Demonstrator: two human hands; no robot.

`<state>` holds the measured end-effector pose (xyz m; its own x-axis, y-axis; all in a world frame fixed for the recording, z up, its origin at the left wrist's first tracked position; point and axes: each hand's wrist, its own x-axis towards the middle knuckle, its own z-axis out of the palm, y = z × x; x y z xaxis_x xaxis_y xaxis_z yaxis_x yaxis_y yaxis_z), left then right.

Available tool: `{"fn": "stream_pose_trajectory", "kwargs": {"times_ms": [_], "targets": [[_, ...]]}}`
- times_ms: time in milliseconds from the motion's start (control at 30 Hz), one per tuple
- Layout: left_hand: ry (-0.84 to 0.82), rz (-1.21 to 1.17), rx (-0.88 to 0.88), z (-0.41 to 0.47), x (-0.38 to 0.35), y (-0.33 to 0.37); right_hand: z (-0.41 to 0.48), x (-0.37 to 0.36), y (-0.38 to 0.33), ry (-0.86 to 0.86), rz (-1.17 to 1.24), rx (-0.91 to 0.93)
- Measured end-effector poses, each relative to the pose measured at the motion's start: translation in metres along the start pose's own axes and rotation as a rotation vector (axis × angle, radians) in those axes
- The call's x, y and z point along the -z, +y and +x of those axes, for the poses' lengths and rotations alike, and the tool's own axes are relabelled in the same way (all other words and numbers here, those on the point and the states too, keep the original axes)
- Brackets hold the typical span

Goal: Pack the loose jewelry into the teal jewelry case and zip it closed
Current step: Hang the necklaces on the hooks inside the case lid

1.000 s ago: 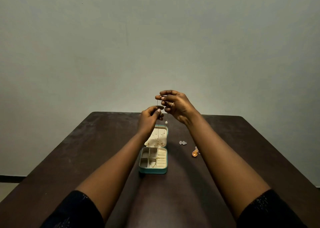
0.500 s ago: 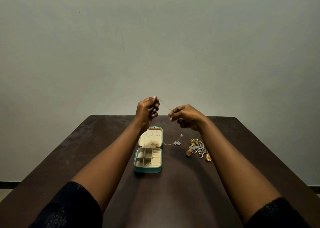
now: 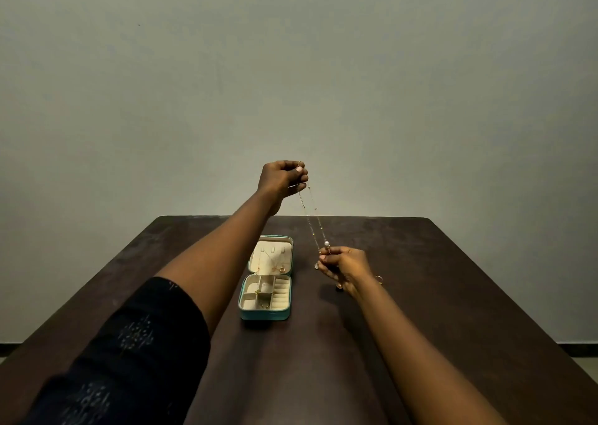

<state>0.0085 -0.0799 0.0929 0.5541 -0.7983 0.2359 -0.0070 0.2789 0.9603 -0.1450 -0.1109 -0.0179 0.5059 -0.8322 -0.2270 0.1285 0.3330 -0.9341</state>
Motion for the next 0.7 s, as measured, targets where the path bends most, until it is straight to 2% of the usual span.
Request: {"fn": "stream_pose_trajectory", "kwargs": {"times_ms": [67,200,433,633,700], "targets": [[0.034,0.127,0.021,0.008,-0.001,-0.009,-0.004,0.000,0.012,0.029,-0.010,0.062],[0.033,0.481,-0.027,0.023,-0.003,-0.031,-0.004,0.003,0.034,0.133,-0.188,0.149],[-0.077,0.971,-0.142,0.043,-0.001,-0.070,0.002,0.009,0.056,0.276,-0.232,0.072],[-0.227,1.246,-0.177,0.055,0.005,-0.100,0.000,0.008,0.065,0.313,-0.214,0.060],[-0.283,1.312,-0.157,0.059,0.007,-0.108,-0.002,0.005,0.067,0.333,-0.275,0.059]]}}
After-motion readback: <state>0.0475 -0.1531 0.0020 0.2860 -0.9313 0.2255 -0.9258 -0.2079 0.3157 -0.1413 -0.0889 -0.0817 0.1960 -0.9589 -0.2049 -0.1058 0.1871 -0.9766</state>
